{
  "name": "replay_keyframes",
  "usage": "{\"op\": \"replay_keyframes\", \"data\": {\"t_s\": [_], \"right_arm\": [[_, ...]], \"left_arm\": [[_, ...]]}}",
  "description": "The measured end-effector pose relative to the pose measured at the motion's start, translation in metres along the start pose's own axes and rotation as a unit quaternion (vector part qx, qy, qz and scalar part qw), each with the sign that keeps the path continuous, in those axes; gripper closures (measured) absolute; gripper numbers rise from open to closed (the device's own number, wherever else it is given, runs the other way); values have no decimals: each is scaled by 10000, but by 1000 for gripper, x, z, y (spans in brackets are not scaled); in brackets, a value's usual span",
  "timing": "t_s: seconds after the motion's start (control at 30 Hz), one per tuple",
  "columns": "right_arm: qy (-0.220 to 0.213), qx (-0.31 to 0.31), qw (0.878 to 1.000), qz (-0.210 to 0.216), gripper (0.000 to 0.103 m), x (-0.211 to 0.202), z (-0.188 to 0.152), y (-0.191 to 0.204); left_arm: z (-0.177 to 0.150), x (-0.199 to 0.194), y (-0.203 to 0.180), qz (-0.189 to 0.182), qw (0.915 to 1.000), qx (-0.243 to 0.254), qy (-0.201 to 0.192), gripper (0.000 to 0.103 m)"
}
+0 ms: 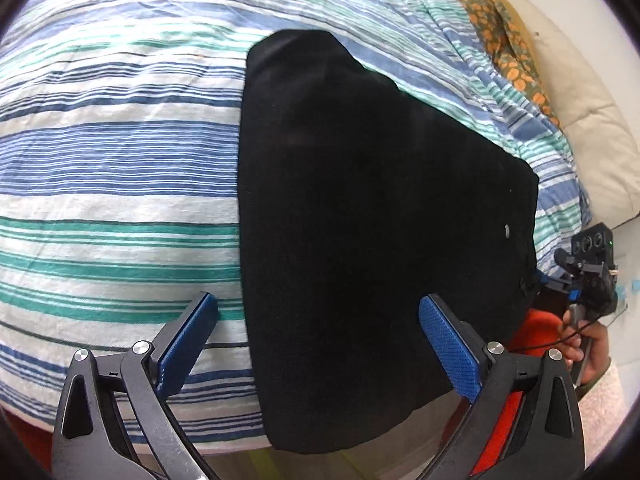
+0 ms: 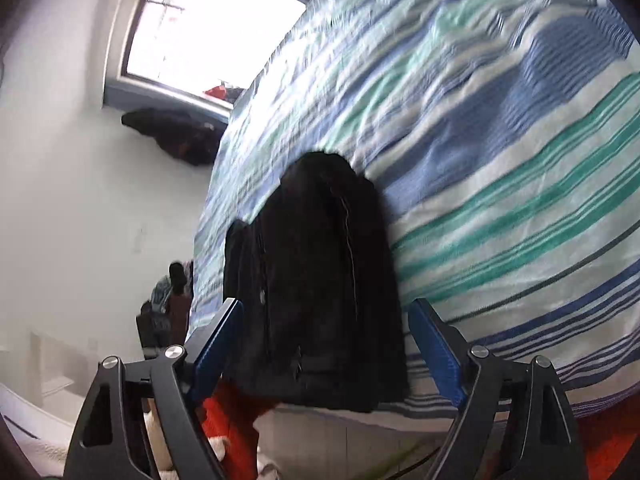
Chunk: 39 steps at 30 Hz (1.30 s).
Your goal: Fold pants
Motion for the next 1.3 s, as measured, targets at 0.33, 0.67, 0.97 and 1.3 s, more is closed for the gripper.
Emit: {"op": "replay_keyframes", "data": {"t_s": [0.33,0.67,0.97,1.3], "right_arm": [[1053,-979,9873,-671,49,52,-12,20],[407,-2041,9781,10,68,39,4,142],[-264,-2173,9721,-842,57,116,76,180],[-1242,-3105,9086,-2501,0,32,21,160]], "left_arm": [[11,2,-31,480,9973,539,112,61],[70,-103,-41,117,9926,556,-1072,83],[140,-115,60,1997,9696,506,-1321,54],[32,-130,5,3169,9249,1327,-1631,4]]}}
Point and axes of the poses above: each gripper's, at about its wrist camera, not at the fingertips, and x roughly the way its jaws point, y to its left, z to its top, the point moved 7 cm from there along x, roughly the way its jaws point, and after that the axes turned 6 degrees about x, right-handed, at the moved point
